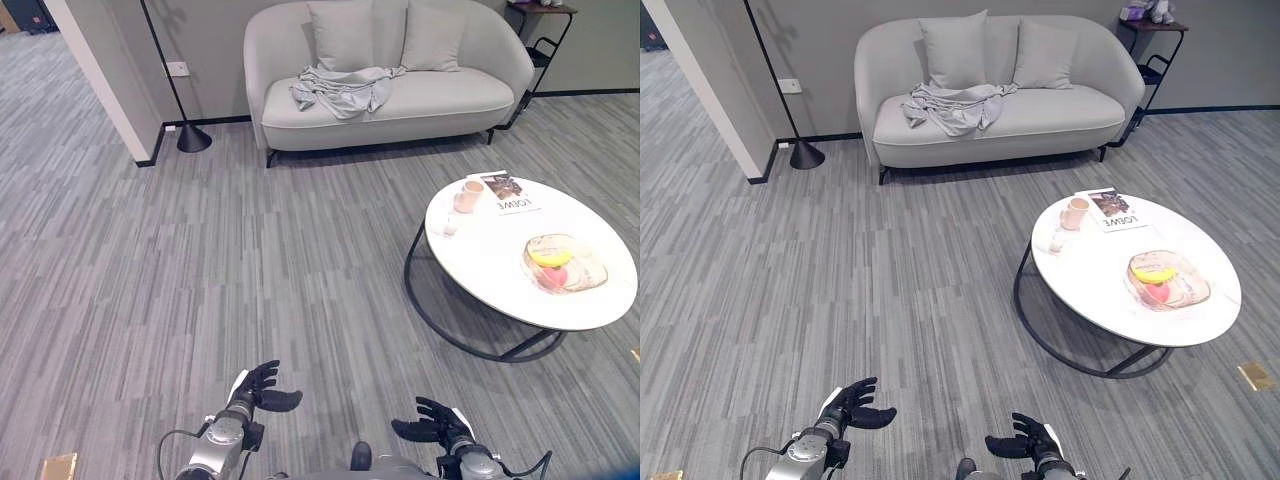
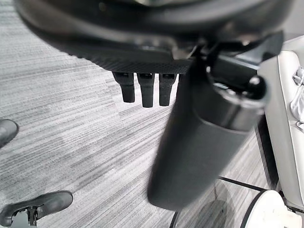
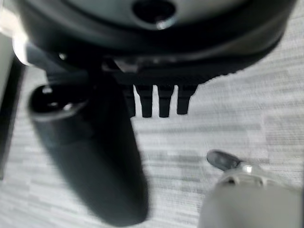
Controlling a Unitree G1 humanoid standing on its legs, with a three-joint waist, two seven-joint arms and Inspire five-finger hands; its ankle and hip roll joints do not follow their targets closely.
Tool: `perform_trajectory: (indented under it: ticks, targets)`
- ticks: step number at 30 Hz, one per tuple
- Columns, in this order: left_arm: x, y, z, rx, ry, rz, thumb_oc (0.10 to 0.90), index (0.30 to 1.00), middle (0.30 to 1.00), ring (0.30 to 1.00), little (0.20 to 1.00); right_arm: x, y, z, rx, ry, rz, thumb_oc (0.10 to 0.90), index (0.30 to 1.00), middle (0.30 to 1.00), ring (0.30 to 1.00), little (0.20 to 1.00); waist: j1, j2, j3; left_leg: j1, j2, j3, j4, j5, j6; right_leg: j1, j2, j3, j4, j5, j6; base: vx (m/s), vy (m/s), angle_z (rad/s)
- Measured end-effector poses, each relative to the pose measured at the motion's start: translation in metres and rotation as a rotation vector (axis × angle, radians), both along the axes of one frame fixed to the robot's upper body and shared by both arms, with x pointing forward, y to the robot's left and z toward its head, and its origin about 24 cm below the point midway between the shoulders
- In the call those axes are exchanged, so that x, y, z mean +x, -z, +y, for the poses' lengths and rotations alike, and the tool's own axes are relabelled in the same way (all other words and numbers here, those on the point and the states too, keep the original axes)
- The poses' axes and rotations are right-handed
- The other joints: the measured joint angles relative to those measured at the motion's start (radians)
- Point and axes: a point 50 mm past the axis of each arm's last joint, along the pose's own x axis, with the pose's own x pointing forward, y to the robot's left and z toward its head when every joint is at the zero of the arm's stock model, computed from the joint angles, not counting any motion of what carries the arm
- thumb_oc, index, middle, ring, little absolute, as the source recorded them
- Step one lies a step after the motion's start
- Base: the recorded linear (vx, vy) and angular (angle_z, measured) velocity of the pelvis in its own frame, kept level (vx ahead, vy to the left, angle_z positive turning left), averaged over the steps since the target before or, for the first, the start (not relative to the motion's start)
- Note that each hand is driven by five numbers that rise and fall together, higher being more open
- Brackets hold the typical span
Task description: Hang the clothes on the sofa on the clothes rack.
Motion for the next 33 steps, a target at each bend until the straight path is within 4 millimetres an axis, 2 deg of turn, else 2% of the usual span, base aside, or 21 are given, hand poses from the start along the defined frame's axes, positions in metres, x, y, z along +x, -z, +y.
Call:
perform_trajectory:
  ticks: [24,33]
  targets:
    - [-0.005,0.002,0.002,-0.02,-0.042,0.016,0.8,0.9,0.9,0.9,0.9,-0.004,0.001,-0.001,0.0,0.007,0.009,0.8,0.9,0.9,0.9,0.9,-0.001,-0.013,0.006,0.02,-0.005,0.0,-0.018,0.0,0.0,0.023,0.002,0.003,-0.027,0.009,0.013,0.0,-0.007,0.0]
    - [-0.005,0.002,0.002,-0.02,-0.04,0.016,0.8,0.9,0.9,0.9,0.9,-0.013,0.002,-0.004,-0.001,0.034,0.022,0.8,0.9,0.9,0.9,0.9,-0.005,-0.014,0.006,0.005,-0.005,-0.006,-0.018,0.0,0.0,0.015,0.002,0.001,-0.028,0.008,0.013,0.04,-0.053,0.02]
